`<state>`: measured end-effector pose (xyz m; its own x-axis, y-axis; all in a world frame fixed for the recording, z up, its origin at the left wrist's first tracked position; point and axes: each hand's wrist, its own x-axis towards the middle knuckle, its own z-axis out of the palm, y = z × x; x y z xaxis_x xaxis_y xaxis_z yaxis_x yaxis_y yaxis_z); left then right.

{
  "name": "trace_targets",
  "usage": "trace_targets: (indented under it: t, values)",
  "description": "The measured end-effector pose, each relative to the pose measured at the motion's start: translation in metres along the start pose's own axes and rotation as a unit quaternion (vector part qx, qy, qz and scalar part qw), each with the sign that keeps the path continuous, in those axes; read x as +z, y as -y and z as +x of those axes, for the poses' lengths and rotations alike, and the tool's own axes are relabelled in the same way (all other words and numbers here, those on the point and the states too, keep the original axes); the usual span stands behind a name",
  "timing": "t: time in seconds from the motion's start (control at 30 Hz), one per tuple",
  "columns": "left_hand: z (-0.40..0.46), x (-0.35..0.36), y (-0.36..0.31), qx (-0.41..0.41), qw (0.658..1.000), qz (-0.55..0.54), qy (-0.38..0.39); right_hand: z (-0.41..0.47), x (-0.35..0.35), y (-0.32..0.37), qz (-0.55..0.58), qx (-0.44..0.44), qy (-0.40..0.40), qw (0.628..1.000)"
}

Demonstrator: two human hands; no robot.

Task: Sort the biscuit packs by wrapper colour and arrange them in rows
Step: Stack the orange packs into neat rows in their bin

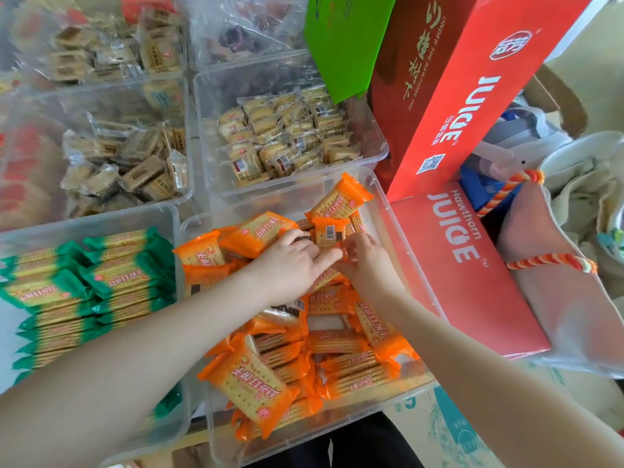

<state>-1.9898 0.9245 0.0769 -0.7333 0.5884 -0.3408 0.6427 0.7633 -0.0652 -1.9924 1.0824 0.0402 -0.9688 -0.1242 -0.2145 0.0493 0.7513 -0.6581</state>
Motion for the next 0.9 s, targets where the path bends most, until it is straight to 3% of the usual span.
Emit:
trace_targets:
  t: [0.17, 0.33, 0.5, 0.57, 0.7, 0.9]
  values:
    - [-0.003, -0.001, 0.005, 0.046, 0.999, 0.014, 0.02, -0.011, 0.001, -0.017, -0.004, 0.032, -0.026, 0.999]
    - [-0.006, 0.004, 0.002, 0.039, 0.999, 0.01, 0.027, -0.02, -0.005, -0.012, -0.229, 0.029, 0.13, 0.964]
    - [-0.01, 0.006, -0.001, 0.037, 0.997, 0.041, 0.06, -0.043, 0.02, 0.003, -0.24, 0.062, 0.063, 0.967]
    - [-0.012, 0.006, -0.003, 0.039, 0.995, 0.055, 0.076, -0.05, 0.029, 0.005, -0.261, 0.061, 0.069, 0.961]
    - [-0.013, 0.004, -0.004, 0.039, 0.994, 0.065, 0.084, -0.037, 0.031, 0.005, -0.173, 0.155, 0.087, 0.969]
    - [-0.013, 0.006, -0.005, 0.03, 0.996, 0.051, 0.066, -0.035, 0.029, 0.006, -0.176, 0.166, 0.072, 0.968]
